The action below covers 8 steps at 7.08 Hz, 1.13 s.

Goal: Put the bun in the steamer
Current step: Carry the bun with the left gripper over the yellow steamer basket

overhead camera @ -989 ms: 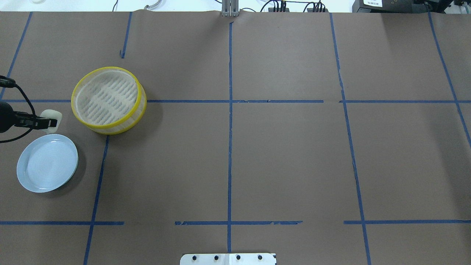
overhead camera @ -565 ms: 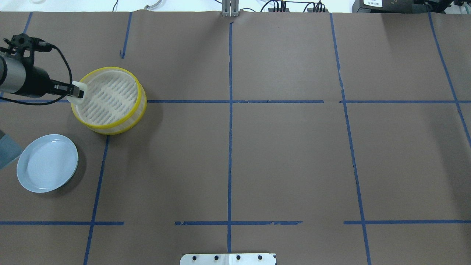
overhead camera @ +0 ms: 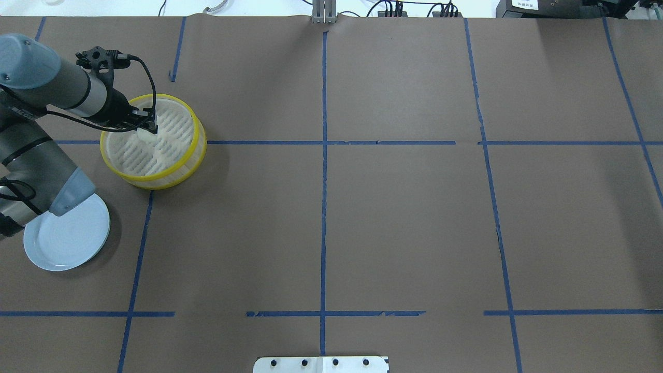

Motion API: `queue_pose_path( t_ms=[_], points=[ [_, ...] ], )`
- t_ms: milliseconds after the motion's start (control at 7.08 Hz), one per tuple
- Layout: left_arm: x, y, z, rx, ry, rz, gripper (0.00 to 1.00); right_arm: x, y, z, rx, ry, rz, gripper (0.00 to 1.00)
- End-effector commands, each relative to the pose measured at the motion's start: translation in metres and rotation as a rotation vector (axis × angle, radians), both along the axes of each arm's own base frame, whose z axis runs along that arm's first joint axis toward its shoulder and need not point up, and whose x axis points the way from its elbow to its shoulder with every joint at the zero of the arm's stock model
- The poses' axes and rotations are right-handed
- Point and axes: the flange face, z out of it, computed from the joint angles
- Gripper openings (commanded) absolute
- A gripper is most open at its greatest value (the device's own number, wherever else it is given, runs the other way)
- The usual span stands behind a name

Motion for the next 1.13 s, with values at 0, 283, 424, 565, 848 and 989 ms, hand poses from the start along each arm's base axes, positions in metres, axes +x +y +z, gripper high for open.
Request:
queue_pose_path(
  t_ms=[0,283,424,565,848,989],
  points=[
    [0.01,0.003,0.004,-0.016,-0.003,0.007,0.36,0.0,0.0,0.0,0.0,0.0,0.0,1.0],
    [0.01,0.005,0.007,-0.018,-0.006,0.01,0.44,0.0,0.0,0.0,0.0,0.0,0.0,1.0],
    [0.01,0.004,0.009,-0.021,-0.009,0.01,0.45,0.0,0.0,0.0,0.0,0.0,0.0,1.0],
    [0.01,0.005,0.011,-0.024,-0.011,0.012,0.46,0.0,0.0,0.0,0.0,0.0,0.0,1.0],
    [0.013,0.008,0.014,-0.027,-0.014,0.017,0.46,0.0,0.0,0.0,0.0,0.0,0.0,1.0],
    [0.013,0.008,0.014,-0.025,-0.015,0.018,0.47,0.0,0.0,0.0,0.001,0.0,0.0,1.0]
  ],
)
